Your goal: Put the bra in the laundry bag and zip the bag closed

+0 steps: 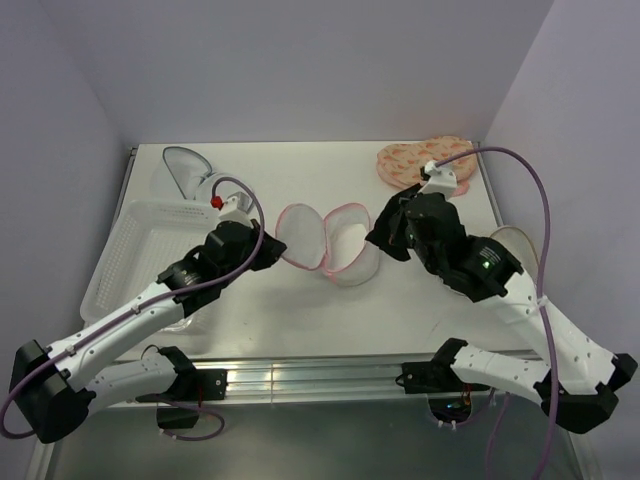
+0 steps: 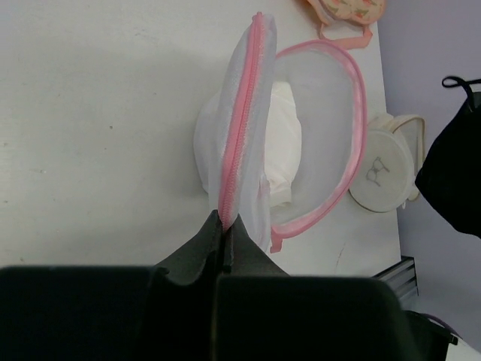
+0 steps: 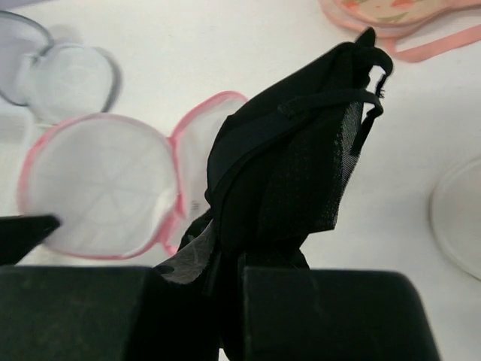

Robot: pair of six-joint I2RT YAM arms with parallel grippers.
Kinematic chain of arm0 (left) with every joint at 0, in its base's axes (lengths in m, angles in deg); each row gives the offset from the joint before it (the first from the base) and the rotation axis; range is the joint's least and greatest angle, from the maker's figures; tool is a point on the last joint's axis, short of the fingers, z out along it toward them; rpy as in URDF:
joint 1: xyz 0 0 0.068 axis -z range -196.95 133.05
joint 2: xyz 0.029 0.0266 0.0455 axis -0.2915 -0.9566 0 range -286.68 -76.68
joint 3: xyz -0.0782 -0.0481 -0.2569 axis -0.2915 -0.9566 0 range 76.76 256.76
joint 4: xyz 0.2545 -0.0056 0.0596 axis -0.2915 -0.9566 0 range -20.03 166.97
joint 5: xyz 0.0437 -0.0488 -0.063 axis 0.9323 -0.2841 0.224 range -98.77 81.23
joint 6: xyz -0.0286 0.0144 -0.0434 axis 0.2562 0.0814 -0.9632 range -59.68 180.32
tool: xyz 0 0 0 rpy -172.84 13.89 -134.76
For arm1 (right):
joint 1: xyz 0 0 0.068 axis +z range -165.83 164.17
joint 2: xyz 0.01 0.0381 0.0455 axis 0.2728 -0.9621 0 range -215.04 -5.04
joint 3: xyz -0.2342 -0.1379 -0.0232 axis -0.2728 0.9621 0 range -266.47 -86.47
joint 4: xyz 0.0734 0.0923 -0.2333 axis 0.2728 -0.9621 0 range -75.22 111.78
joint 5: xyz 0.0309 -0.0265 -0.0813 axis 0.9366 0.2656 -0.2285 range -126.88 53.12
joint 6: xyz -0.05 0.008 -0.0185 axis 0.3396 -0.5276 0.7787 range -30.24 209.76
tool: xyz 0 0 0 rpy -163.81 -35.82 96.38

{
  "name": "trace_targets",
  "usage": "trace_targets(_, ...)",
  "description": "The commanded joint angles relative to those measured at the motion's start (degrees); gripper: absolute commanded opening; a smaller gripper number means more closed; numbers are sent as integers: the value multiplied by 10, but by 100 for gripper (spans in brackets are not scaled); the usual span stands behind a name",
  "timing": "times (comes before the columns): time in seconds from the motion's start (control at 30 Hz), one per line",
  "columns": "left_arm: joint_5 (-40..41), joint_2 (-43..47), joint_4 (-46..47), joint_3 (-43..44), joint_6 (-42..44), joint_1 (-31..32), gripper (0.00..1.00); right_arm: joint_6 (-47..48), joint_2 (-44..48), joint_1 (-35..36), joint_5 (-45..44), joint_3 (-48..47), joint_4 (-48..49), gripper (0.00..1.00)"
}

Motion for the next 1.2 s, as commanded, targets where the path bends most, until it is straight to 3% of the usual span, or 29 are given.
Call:
trace_targets(0.0,-9,19,-25,41,25,9,0,42,-30,16,-91,-55,-44,0)
trace_targets(0.43,25,1,-37,92,27,62,0,30,-222,132,-174,-139,-77,0)
trace_targets(0.73,28,-1,-45,108,31,62,0,-20,-275,171,-146,-69,-20,0)
trace_targets(1.17,30,18,-42,100,22,62,0,-61,-300,162,-68,56,106,0)
